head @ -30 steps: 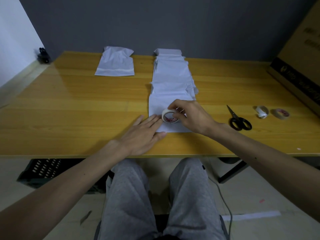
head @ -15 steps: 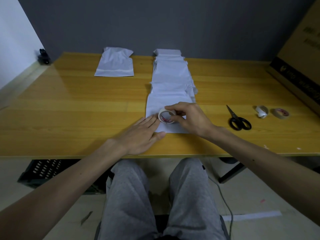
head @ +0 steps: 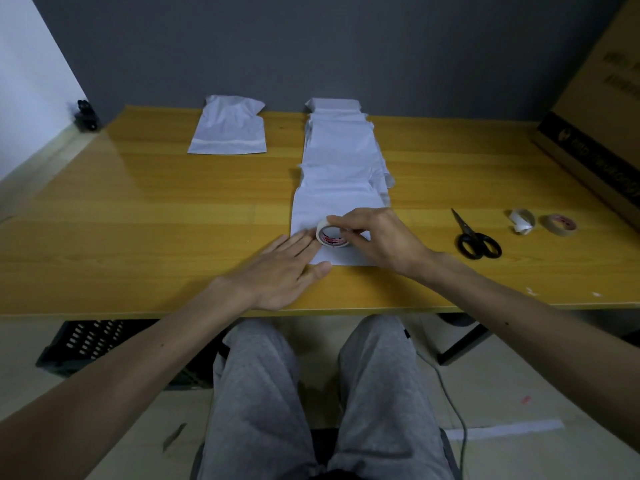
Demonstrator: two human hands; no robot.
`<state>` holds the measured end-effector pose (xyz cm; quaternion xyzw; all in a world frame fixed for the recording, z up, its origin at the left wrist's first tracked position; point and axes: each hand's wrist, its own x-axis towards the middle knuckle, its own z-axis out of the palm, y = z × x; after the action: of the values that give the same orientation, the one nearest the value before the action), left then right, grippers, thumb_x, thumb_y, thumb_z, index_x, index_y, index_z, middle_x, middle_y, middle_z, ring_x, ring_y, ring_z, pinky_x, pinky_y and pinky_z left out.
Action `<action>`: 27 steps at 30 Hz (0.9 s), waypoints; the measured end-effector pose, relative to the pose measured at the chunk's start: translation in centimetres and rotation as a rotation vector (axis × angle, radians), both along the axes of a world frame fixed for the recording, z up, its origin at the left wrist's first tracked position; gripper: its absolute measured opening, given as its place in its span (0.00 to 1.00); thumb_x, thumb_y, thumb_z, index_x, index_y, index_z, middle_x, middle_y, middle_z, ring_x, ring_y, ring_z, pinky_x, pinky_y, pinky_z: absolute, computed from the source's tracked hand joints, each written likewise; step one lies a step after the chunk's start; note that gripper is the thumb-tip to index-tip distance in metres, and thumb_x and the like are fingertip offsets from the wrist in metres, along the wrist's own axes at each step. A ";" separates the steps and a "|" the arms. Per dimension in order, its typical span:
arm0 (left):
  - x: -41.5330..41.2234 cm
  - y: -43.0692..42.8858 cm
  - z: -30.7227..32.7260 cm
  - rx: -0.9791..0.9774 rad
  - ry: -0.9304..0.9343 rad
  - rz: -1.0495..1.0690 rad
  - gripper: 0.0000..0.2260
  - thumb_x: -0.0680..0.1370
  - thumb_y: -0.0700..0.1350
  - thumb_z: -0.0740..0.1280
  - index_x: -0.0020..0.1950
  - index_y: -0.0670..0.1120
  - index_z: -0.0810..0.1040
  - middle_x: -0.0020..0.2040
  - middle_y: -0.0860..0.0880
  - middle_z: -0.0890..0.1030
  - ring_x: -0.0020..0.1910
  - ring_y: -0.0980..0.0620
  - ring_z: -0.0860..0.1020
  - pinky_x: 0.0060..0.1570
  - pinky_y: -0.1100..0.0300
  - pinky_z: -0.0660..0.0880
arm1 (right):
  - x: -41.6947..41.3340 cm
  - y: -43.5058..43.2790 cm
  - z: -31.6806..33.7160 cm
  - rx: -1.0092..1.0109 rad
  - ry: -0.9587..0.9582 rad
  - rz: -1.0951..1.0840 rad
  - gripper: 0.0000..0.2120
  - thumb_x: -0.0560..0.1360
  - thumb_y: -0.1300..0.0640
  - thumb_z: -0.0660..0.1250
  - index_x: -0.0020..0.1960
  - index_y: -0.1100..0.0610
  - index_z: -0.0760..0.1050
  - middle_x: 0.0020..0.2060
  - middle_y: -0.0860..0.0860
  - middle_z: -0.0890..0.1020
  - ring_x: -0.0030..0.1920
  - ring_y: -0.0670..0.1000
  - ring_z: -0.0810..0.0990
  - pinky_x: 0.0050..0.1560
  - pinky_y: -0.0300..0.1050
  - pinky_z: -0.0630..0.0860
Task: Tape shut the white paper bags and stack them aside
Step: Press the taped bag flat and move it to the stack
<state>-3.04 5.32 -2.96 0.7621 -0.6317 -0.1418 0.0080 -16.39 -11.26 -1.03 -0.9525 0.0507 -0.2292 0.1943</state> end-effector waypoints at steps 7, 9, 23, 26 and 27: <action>0.1 -0.1 -0.3 0.006 0.002 0.011 0.37 0.73 0.68 0.32 0.78 0.52 0.37 0.78 0.55 0.38 0.75 0.61 0.36 0.76 0.56 0.39 | 0.1 -0.4 0.6 -0.099 0.070 0.042 0.15 0.77 0.65 0.64 0.63 0.58 0.78 0.45 0.56 0.84 0.44 0.54 0.81 0.43 0.51 0.77; 0.0 -0.1 -0.2 0.005 0.001 0.014 0.37 0.73 0.67 0.32 0.79 0.51 0.37 0.78 0.55 0.38 0.75 0.61 0.36 0.76 0.56 0.39 | 0.0 -0.4 0.8 -0.126 0.092 0.045 0.15 0.78 0.65 0.63 0.63 0.59 0.77 0.44 0.56 0.83 0.43 0.54 0.80 0.42 0.48 0.76; -0.1 0.0 0.0 0.027 -0.005 0.017 0.36 0.74 0.67 0.33 0.78 0.51 0.38 0.78 0.56 0.36 0.74 0.62 0.34 0.75 0.57 0.38 | -1.5 -1.6 1.6 -0.205 0.170 0.032 0.16 0.76 0.68 0.63 0.63 0.60 0.77 0.44 0.56 0.82 0.41 0.56 0.79 0.39 0.45 0.70; 0.0 -0.1 -0.1 0.027 0.000 0.016 0.37 0.73 0.67 0.33 0.78 0.51 0.38 0.77 0.57 0.35 0.74 0.63 0.34 0.75 0.57 0.38 | -2.2 -2.0 1.7 -0.222 0.174 0.026 0.16 0.76 0.68 0.63 0.63 0.60 0.77 0.44 0.56 0.82 0.42 0.57 0.79 0.38 0.47 0.71; 0.1 -0.1 -0.1 0.031 0.001 0.016 0.37 0.73 0.67 0.33 0.78 0.51 0.38 0.77 0.57 0.35 0.74 0.63 0.34 0.75 0.57 0.38 | -2.3 -2.1 1.8 -0.228 0.174 0.027 0.16 0.76 0.68 0.63 0.63 0.60 0.77 0.44 0.56 0.82 0.42 0.58 0.79 0.38 0.49 0.73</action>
<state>-2.96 5.24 -3.04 0.7672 -0.6232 -0.1517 -0.0023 -18.73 -13.33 0.76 -0.9852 0.0282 -0.1472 0.0828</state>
